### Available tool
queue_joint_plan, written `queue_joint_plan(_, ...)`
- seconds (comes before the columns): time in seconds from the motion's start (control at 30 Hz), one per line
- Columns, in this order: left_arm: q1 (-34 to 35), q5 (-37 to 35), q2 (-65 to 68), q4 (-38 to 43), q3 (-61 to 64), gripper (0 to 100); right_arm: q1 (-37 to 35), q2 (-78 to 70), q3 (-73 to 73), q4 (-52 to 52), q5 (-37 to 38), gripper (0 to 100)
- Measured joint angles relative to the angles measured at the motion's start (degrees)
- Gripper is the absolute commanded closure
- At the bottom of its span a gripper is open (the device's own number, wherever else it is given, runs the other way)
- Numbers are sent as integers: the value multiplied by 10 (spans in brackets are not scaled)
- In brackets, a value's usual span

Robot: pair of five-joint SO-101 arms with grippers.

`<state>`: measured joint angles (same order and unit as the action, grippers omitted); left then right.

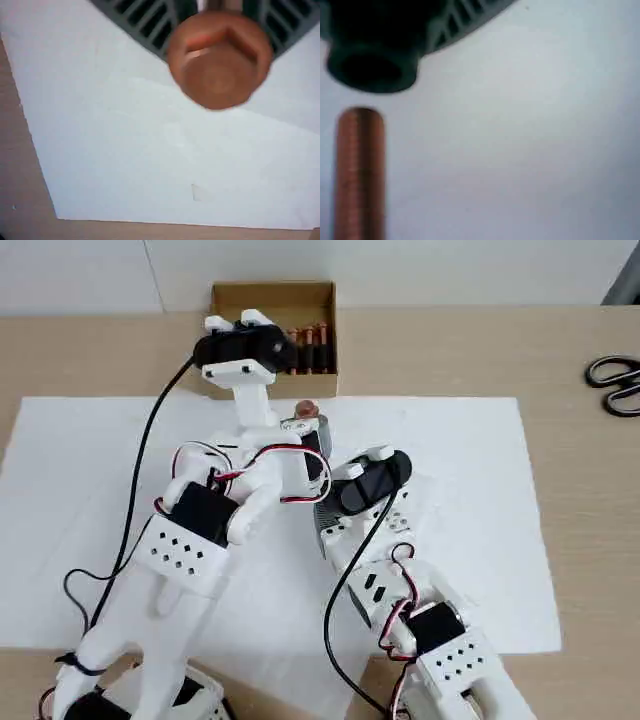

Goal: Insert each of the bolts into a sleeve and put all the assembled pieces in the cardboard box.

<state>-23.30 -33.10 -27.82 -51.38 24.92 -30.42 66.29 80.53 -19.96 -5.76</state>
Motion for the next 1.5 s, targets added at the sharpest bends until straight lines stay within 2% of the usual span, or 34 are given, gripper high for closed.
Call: queue_joint_plan(1.5,-38,31,0,-54,15,994,-2,1,0,2,-2,995)
